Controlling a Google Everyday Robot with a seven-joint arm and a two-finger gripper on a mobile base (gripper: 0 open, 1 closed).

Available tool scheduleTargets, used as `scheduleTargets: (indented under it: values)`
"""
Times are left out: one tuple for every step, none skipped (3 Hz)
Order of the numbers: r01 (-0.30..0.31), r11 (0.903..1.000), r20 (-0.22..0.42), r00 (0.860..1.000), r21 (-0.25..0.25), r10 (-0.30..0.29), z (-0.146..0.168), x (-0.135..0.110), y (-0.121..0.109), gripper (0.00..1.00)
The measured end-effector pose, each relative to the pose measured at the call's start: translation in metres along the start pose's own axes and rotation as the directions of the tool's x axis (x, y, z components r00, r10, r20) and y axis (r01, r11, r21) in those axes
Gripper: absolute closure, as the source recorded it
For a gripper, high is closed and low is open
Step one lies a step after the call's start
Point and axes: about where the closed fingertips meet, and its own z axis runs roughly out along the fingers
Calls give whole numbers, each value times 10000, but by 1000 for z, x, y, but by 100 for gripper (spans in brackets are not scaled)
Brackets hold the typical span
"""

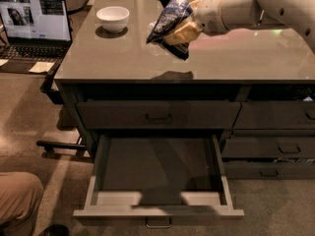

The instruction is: Pick blue chip bag from middle drawer and place on counter

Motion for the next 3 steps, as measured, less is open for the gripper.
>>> scheduleTargets:
  values:
    - [0,10000,0,10000,0,0,0,0,0,100]
    - [-526,9986,-27,9986,109,527,9,13,0,100]
    - [-1461,9861,-481,9875,787,1502,30,43,-7,100]
